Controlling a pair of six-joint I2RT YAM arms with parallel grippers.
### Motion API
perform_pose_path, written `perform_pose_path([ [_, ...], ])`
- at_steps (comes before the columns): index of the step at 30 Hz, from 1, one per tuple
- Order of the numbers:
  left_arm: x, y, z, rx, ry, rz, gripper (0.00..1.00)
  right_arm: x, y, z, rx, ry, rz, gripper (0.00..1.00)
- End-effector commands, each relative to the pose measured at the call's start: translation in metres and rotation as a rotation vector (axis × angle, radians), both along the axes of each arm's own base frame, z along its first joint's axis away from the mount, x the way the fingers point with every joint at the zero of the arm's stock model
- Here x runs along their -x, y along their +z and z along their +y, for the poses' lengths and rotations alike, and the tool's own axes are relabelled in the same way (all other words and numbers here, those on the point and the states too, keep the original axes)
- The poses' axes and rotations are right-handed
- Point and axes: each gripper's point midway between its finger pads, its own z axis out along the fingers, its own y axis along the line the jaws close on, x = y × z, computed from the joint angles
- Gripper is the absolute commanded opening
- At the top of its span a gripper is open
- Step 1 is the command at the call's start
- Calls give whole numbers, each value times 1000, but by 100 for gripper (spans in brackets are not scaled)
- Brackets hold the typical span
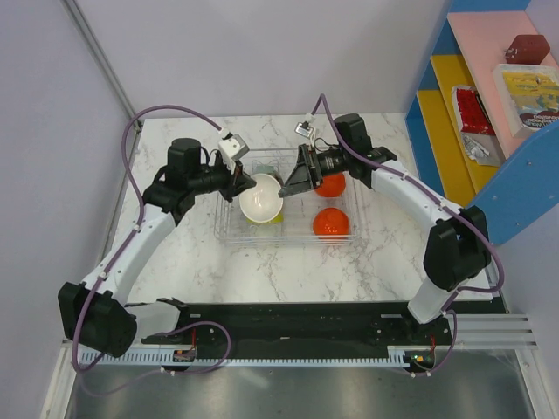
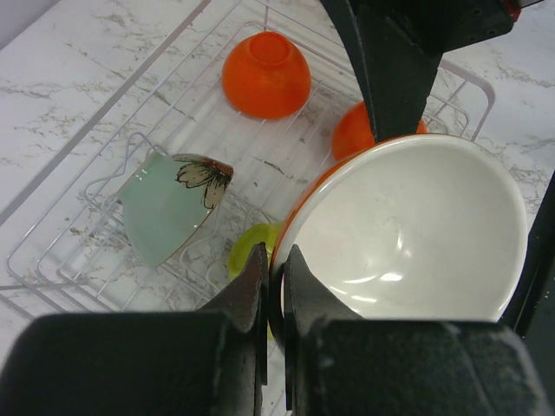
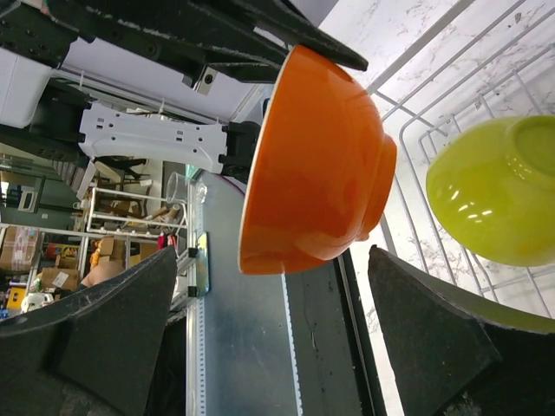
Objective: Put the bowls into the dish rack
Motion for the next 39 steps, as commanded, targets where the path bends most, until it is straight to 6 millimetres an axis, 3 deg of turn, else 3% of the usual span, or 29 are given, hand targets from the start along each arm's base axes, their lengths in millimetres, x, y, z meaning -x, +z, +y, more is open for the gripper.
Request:
perform_pose_path([
  [1, 0, 39, -2, 28, 27, -189, 2, -4, 4, 4, -36, 25, -22, 98],
  [9, 6, 49, -5, 43, 26, -215, 2, -11, 1, 8, -35, 29, -8, 98],
  [39, 10, 34, -19, 62, -15, -158, 2, -3, 14, 13, -80, 74, -20, 87],
])
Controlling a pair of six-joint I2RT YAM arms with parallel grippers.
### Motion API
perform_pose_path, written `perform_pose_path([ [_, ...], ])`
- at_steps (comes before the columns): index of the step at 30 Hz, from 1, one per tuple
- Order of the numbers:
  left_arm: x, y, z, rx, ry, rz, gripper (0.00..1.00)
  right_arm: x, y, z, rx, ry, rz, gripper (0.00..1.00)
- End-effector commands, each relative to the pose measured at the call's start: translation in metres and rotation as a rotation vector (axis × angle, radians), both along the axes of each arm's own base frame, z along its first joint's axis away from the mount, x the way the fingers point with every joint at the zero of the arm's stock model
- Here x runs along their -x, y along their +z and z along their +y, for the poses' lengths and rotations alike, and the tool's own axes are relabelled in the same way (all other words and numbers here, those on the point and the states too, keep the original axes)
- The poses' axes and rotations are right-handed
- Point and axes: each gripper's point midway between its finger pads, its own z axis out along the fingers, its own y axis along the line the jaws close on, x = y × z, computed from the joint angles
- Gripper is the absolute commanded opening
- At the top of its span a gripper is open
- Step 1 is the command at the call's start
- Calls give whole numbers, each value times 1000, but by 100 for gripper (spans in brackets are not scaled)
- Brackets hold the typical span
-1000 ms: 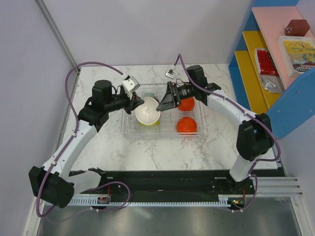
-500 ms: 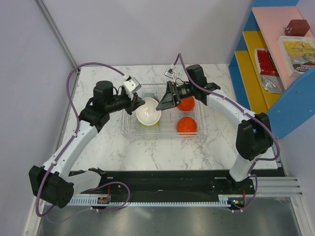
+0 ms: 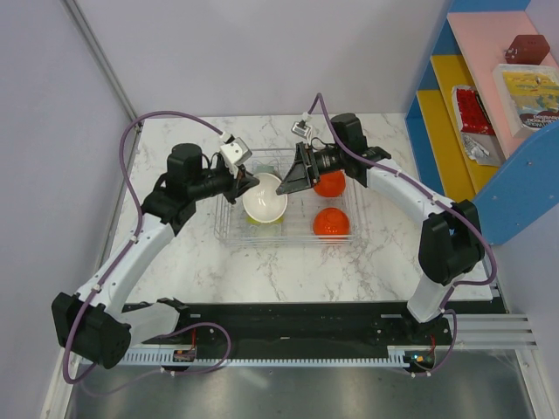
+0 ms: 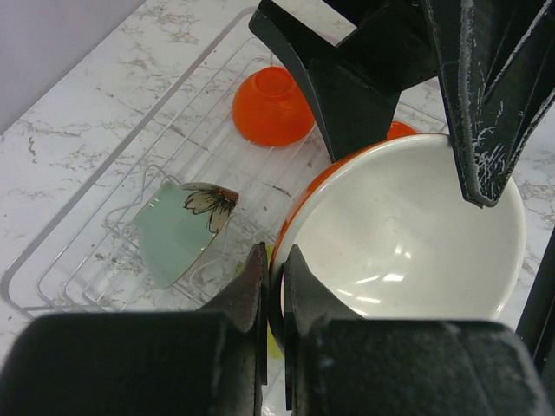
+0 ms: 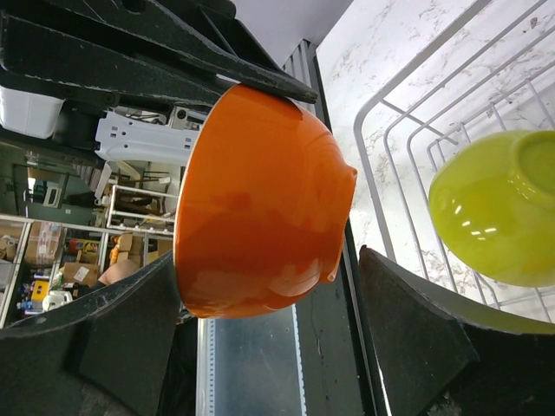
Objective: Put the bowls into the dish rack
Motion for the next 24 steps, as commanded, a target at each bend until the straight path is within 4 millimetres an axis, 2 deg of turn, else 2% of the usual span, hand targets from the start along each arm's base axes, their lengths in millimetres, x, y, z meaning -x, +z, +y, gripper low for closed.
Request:
perform_pose_path([
  [1, 0, 13, -10, 51, -30, -28, 2, 5, 19, 4, -56, 51, -60, 87],
  [15, -2, 15, -8, 49, -14, -44, 2, 12, 18, 4, -61, 65, -75, 75],
  [18, -1, 16, -7, 51, -9, -53, 2, 13, 20, 4, -67, 72, -78, 70],
  [19, -1, 15, -7, 50, -9, -50, 2, 13, 19, 4, -69, 77, -74, 60],
  [21, -1, 13, -7, 48, -9, -44, 2, 14, 22, 4, -79, 91, -66, 48],
  [22, -1, 13, -7, 48, -9, -44, 2, 14, 21, 4, -82, 96, -64, 37],
  [24, -2, 12, -8, 46, -10, -44, 2, 16, 22, 4, -87, 104, -57, 24],
])
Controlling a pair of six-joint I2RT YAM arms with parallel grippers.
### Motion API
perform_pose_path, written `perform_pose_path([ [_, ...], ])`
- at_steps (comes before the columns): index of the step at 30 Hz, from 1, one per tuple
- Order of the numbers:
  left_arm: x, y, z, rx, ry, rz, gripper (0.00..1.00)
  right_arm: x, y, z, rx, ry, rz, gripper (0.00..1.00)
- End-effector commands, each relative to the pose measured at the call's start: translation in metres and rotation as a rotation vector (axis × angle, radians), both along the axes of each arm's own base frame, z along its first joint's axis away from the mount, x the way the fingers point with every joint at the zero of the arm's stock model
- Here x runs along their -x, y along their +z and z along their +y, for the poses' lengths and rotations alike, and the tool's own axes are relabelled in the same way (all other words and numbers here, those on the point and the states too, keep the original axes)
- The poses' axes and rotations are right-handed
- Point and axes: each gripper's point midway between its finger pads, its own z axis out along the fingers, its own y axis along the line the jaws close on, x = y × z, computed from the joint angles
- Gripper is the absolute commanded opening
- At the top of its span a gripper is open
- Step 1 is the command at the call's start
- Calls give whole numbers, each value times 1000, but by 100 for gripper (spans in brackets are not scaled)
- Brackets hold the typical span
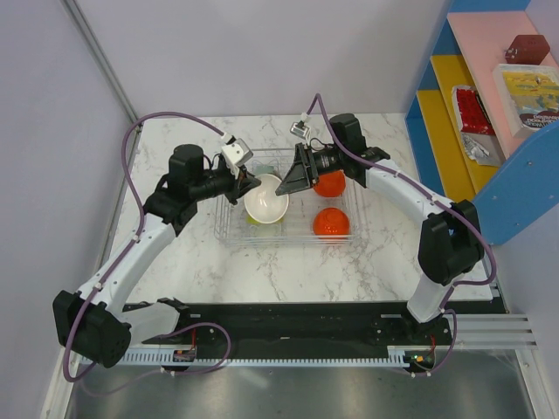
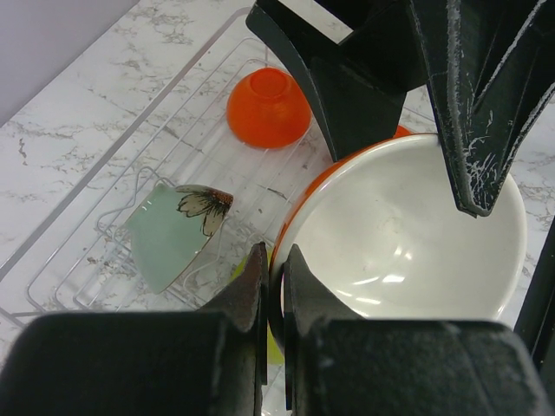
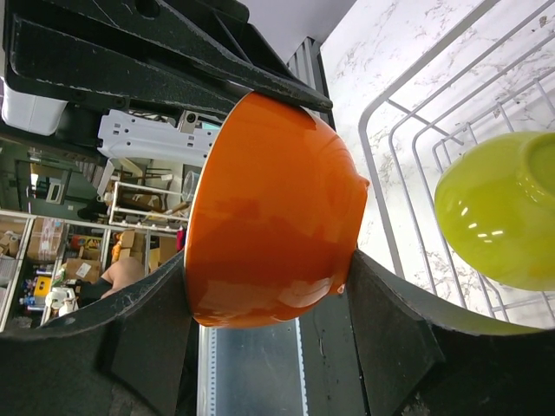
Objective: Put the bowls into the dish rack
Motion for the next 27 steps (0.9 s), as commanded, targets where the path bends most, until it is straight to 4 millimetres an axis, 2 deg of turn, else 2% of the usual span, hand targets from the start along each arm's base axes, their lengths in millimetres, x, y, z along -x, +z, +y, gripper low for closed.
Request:
perform_pose_path([
  [1, -1, 16, -3, 38, -2, -47, 2, 12, 21, 1, -84, 91, -59, 9],
  [2, -1, 17, -3, 40, -2, -48, 2, 13, 20, 2, -83, 92, -54, 1],
  [6, -2, 16, -4, 40, -1, -46, 3, 16, 19, 2, -85, 101, -51, 0],
  [8, -1, 16, -4, 40, -3, -44, 10, 15, 20, 2, -83, 93, -57, 0],
  [9, -2, 16, -4, 39, -2, -45, 23, 15, 18, 2, -81, 88, -60, 0],
  [10, -2, 16, -4, 37, -1, -47, 32, 14, 19, 1, -79, 79, -63, 0],
  [11, -2, 16, -3, 36, 5, -48, 59, 13, 18, 2, -74, 70, -66, 0],
  [13, -6, 15, -1, 30, 21, -47, 71, 12, 16, 2, -66, 55, -67, 0],
  [14, -7, 15, 0, 28, 31, -49, 84, 12, 15, 2, -62, 50, -68, 0],
  [16, -11, 11, 2, 21, 48, -39, 99, 10, 14, 2, -57, 37, -71, 0],
  [21, -22, 16, 16, 42, 92, -34, 100, 7, 13, 0, -42, -3, -90, 0],
  [22, -28, 22, 27, 63, 122, -27, 100, 6, 12, -2, -40, -9, -96, 0],
  [24, -27, 29, 34, 104, 105, -6, 100, 1, 11, -6, -26, -44, -104, 0],
  [25, -33, 36, 49, 127, 141, -3, 100, -2, 11, -8, -21, -59, -113, 0],
  [26, -34, 39, 55, 137, 146, -1, 100, -6, 11, -10, -15, -73, -146, 0],
  [27, -32, 41, 59, 147, 137, 12, 100, -13, 4, -15, 35, -116, -135, 0],
])
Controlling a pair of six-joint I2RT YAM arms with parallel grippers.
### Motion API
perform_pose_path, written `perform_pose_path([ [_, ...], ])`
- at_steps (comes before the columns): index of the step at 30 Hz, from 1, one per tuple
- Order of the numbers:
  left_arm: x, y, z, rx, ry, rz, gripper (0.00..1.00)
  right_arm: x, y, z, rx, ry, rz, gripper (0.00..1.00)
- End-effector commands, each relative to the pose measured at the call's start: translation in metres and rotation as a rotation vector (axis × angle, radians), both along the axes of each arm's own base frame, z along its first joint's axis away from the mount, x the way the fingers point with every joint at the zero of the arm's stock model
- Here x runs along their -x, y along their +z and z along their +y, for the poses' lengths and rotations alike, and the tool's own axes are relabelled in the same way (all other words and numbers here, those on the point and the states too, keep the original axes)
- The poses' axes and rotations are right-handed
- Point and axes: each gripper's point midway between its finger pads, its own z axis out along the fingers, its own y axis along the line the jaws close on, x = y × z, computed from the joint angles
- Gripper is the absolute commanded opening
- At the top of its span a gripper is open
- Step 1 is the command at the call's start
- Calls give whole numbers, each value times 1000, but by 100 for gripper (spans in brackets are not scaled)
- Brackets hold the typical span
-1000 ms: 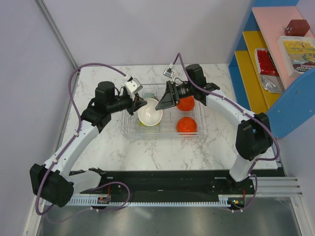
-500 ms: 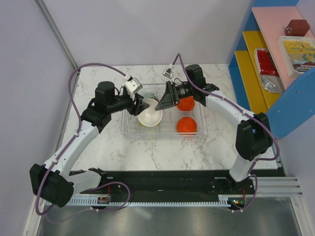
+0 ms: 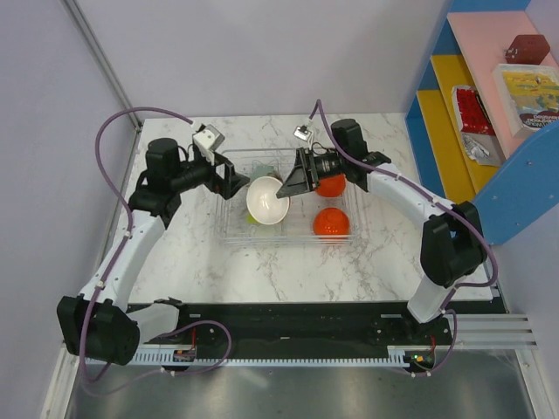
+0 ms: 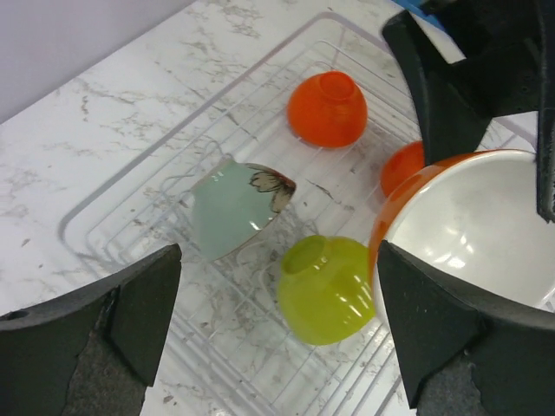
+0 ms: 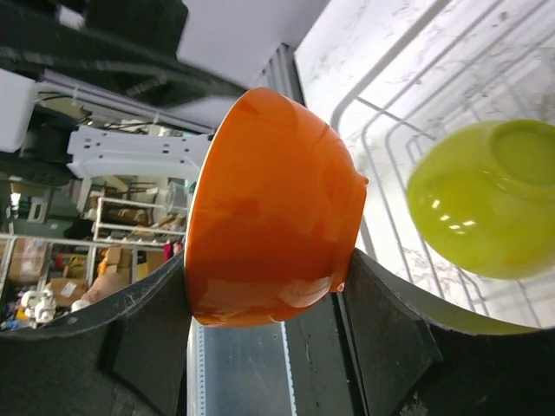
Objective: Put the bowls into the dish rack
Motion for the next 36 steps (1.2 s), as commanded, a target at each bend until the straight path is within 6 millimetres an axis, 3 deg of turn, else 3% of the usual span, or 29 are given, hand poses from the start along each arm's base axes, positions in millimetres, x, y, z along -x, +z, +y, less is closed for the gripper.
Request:
perform_pose_path([
  [1, -8, 39, 26, 94, 29, -30, 100, -14, 19, -18, 39, -91, -147, 0],
  [2, -6, 38, 30, 99, 24, -17, 100, -23, 22, -21, 60, -99, -251, 0],
  [3, -5, 34, 35, 101, 35, 8, 100, -29, 9, -28, 149, -148, -242, 0],
  [6, -3, 26, 52, 100, 77, 43, 100, -45, 7, -40, 250, -213, -345, 0],
  [10, 2, 4, 79, 77, 169, 99, 100, -78, -4, -69, 441, -403, -490, 0],
  [13, 6, -12, 92, 55, 217, 127, 100, -92, -1, -90, 531, -493, -577, 0],
  [17, 13, -23, 103, 64, 240, 148, 100, -103, -5, -109, 624, -579, -613, 0],
  [22, 14, -29, 115, 81, 269, 171, 100, -111, -24, -121, 737, -589, -651, 0],
  [28, 16, -32, 118, 100, 265, 184, 100, -112, -68, -118, 845, -540, -621, 0],
  [36, 17, -32, 119, 106, 268, 182, 100, -116, -102, -124, 926, -522, -585, 0],
])
